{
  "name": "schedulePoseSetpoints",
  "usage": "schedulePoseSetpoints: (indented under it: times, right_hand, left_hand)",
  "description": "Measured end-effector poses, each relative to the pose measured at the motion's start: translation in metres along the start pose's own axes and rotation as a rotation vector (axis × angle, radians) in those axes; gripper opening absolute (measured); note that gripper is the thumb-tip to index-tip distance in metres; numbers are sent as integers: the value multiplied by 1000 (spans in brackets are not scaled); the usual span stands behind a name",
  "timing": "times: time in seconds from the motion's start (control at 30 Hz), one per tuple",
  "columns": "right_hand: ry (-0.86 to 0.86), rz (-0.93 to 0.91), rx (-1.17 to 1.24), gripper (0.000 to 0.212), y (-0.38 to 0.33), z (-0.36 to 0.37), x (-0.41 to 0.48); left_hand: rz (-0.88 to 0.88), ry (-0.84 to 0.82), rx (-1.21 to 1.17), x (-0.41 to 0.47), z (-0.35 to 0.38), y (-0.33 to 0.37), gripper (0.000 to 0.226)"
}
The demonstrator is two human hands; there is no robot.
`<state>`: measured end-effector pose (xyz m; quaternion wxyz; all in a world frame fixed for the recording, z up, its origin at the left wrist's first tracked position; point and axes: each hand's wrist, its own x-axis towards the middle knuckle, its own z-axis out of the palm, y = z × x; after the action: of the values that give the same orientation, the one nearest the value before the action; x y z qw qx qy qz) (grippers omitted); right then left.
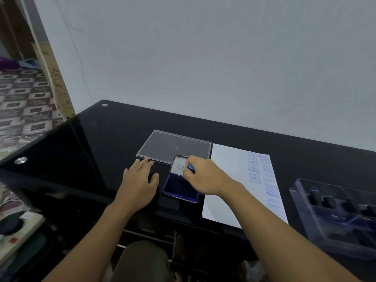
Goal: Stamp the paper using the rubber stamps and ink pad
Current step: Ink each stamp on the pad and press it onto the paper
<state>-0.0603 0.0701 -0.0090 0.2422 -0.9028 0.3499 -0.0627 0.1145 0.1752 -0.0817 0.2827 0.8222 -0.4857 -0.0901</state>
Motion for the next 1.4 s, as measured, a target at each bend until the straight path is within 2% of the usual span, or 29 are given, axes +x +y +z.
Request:
schedulePoseSetpoints:
  times: [0.2,0.4,1.4]
  right_hand:
    - [-12,-62,-73,16,-10,11,10]
    - [-1,-86,-173,16,-11,21,12]
    - [158,-115,-265,17,-7,48,12]
  left_hand:
    - [-7,7,25,-5,13,-6,53]
    - [32,33,175,-9,21,-10,53]
    - [24,23,257,-11,23,-6,53]
